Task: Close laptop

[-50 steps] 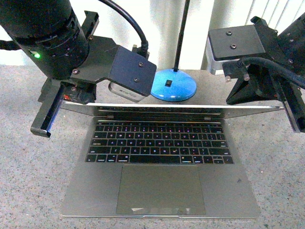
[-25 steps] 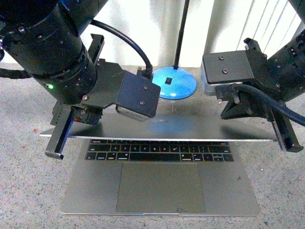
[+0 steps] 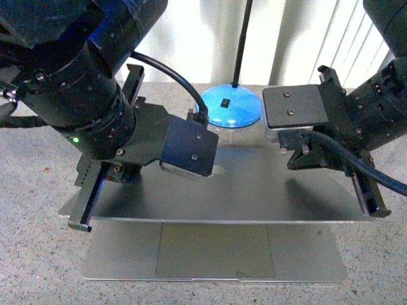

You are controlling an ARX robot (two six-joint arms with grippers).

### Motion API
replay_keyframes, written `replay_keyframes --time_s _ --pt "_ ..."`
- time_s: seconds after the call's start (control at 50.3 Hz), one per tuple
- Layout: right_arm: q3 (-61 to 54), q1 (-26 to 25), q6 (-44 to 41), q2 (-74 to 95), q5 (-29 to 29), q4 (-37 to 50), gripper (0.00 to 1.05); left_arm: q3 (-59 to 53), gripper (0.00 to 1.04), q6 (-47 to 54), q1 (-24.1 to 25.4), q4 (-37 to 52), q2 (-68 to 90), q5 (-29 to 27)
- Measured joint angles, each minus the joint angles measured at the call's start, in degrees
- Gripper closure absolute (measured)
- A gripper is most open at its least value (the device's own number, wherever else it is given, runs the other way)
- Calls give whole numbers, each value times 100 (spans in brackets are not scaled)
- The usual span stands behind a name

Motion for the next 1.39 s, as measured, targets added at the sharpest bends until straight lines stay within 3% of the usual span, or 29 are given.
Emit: replay_keyframes --time_s 0.656,1.391 --pt "-610 160 192 385 -74 621 102 -522 101 -363 -391 516 466 151" --pt "-748 153 282 356 -275 824 102 -533 101 -413 -291 514 212 280"
